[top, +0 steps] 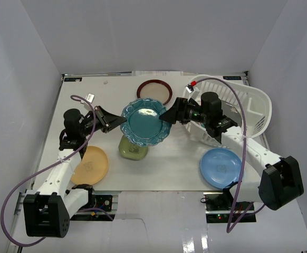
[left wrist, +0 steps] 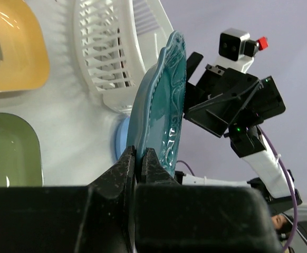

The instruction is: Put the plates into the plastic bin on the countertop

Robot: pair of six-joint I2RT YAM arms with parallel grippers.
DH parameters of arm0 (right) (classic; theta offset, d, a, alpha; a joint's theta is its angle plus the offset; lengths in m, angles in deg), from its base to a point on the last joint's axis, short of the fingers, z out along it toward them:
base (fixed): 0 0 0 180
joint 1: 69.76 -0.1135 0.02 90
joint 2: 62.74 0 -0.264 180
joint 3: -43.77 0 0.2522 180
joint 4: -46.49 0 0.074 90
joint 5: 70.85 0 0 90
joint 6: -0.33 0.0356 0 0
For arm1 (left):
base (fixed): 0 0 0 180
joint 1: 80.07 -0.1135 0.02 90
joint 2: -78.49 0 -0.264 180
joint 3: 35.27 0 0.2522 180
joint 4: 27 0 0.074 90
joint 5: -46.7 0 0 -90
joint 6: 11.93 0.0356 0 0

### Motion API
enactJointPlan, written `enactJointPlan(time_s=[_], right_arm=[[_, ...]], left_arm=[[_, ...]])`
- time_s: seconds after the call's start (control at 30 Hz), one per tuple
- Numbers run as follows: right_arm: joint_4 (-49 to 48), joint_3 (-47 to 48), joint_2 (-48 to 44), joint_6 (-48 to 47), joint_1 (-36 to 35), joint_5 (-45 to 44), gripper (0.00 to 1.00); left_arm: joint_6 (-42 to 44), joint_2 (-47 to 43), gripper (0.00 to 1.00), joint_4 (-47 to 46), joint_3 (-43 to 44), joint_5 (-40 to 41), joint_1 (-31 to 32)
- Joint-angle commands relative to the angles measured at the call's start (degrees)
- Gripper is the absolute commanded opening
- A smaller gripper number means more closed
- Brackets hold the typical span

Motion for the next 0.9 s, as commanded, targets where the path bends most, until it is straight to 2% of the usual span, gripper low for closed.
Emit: enactJointPlan(time_s=[0.0, 0.13, 0.17, 0.23, 0.27, 0.33, 0.37, 0.43, 0.5, 0.67, 0.77, 0.87], right_arm=[[-9.92, -2.09, -0.44, 5.02, 0.6, 9.81, 0.88], [-9.58, -2.54, -1.31, 5.2, 0.78, 7.9, 0.44], [-9.58, -2.71, -1.92, 5.38, 1.3, 7.45, 0.23], [-9.58, -2.8, -3.41, 6.69, 2.18, 6.57, 0.08], [-9.58, -2.89, -4.46, 7.39, 3.58, 6.31, 0.08], [-9.66, -2.98, -5.79, 8.63, 5.34, 5.95, 0.08], [-9.84, -3.06, -7.18, 10.29, 7.96, 6.21, 0.08], [-10.19, -2.89, -8.77, 11.88, 11.4, 7.44, 0.08], [-10.02, -2.27, -11.58, 13.63, 17.98, 8.32, 0.08], [-5.37, -1.22, -15.63, 15.14, 37.12, 11.49, 0.08], [-0.71, -2.88, -16.95, 12.24, 45.04, 10.18, 0.08], [1.76, -5.87, -17.4, 9.43, 47.01, 4.03, 0.08]], left_arm=[[-3.43, -0.33, 0.0, -6.59, 3.72, -3.24, 2.26], [-3.0, 0.29, 0.0, -6.33, 4.24, -2.27, 3.14], [-2.73, 0.64, 0.0, -5.98, 4.42, -2.01, 3.14], [-2.03, 2.13, 0.1, -5.28, 4.95, -2.18, 3.14], [-1.68, 2.83, 0.25, -5.19, 5.29, -2.27, 3.14], [0.25, 5.02, 0.39, -2.65, 7.83, -1.66, 3.14], [2.61, 5.82, 0.51, -0.38, 8.8, -0.61, 3.14], [6.04, 7.66, 0.61, 3.23, 13.0, 1.15, 3.14], [11.76, 11.0, 0.69, 9.21, 16.01, 6.06, 3.14], [16.34, 20.66, 0.73, 13.54, 22.51, 11.88, 3.14], [16.78, 27.87, 0.73, 13.18, 25.76, 13.72, 3.31], [17.75, 34.55, 0.73, 14.41, 28.4, 17.5, 3.49]])
